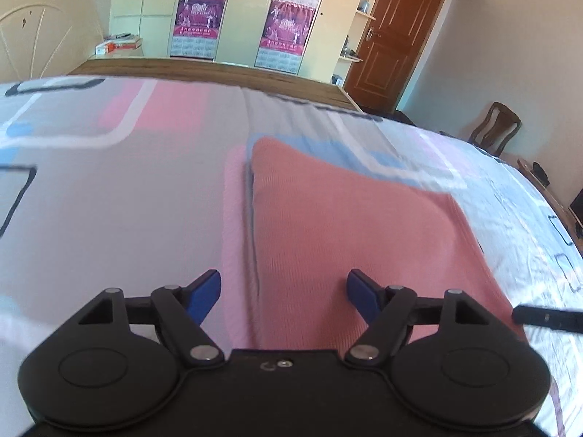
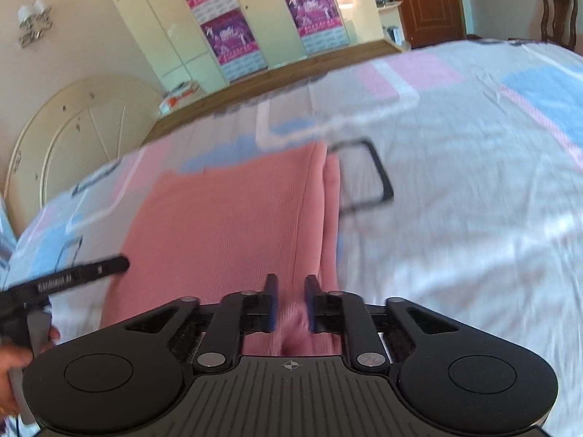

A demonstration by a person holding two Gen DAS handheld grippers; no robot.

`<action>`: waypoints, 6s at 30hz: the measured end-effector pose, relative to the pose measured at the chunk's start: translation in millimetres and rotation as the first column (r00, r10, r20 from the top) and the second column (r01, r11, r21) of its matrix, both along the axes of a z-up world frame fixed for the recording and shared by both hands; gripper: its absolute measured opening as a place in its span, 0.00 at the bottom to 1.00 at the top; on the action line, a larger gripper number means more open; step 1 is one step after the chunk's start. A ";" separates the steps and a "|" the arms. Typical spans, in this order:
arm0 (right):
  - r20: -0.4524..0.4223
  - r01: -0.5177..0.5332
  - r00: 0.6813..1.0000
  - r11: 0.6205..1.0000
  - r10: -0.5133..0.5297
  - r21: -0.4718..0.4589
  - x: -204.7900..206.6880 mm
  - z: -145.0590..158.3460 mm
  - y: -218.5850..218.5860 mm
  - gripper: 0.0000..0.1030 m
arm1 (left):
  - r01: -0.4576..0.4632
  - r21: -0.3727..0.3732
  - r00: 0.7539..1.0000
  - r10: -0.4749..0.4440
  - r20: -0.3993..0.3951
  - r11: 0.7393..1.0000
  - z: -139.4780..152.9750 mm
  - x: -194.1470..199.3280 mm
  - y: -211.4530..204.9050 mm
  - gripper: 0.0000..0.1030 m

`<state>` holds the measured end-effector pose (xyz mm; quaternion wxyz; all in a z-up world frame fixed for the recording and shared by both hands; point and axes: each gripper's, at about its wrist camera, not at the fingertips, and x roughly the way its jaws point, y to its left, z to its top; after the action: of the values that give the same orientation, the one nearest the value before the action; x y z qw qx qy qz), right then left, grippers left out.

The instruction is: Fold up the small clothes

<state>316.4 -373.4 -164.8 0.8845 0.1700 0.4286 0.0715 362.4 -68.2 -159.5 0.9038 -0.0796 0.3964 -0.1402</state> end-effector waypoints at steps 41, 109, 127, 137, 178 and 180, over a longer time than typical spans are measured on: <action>0.024 0.053 0.999 0.966 -0.049 -0.254 4.4 -26.5 22.8 0.32 | 0.105 0.090 0.992 -0.110 0.056 0.990 3.0 25.4 -64.3 0.69; 0.018 0.126 0.992 0.988 -0.125 -0.087 9.8 6.3 44.9 0.73 | 0.081 -0.120 0.983 -0.099 -0.156 0.989 -5.7 33.2 3.5 0.92; -0.085 0.021 0.996 0.952 0.006 0.304 78.4 -60.8 -24.8 0.39 | 0.157 -0.241 0.954 -0.211 -0.215 0.958 -37.7 69.4 -12.9 0.74; -0.098 0.066 0.995 0.913 -0.029 0.403 82.7 -67.9 -33.3 0.23 | 0.154 -0.227 0.960 -0.199 -0.194 0.962 -31.8 69.8 -21.7 0.50; -0.096 -0.094 0.986 0.923 0.139 0.374 162.1 -59.1 435.1 0.25 | -0.060 -0.158 0.994 0.044 -0.101 0.986 -24.0 55.7 434.4 0.63; -0.092 -0.065 0.992 0.963 0.092 0.261 160.5 -57.4 431.6 0.26 | -0.052 -0.125 0.996 0.042 -0.081 0.991 -19.4 54.6 431.0 0.67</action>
<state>476.8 58.3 -222.2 0.8280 0.2700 0.4672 0.1527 417.0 362.7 -178.9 0.8838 -0.1515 0.4197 -0.1403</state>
